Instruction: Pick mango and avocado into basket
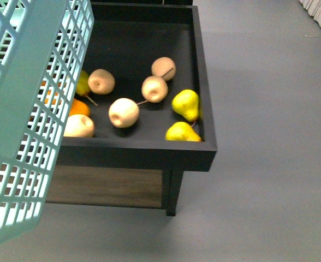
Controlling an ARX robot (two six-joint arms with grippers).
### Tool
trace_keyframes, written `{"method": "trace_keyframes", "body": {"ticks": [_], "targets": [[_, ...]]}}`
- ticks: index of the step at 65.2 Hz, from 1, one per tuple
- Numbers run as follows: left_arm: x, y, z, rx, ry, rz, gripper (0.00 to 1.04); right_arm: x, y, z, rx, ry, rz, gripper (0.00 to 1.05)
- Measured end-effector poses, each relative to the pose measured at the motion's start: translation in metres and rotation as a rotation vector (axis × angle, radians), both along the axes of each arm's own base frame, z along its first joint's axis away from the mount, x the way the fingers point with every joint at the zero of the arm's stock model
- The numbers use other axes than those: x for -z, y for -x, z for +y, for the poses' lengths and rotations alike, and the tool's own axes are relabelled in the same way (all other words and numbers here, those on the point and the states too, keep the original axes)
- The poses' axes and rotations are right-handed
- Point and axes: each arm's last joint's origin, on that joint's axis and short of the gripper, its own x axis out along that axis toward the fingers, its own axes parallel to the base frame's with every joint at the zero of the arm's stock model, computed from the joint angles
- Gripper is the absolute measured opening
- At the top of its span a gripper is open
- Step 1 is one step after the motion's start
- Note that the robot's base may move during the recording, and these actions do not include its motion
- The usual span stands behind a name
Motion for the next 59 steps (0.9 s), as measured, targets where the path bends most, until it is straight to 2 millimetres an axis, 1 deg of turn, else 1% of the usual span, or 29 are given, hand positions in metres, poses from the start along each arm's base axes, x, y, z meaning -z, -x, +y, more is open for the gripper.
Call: {"method": "trace_keyframes", "body": {"ticks": [59], "targets": [[-0.0001,0.0001,0.0001,0.0,0.001,0.0,0.14,0.0,0.0,0.0,0.001,0.0,0.0,0.96]]}}
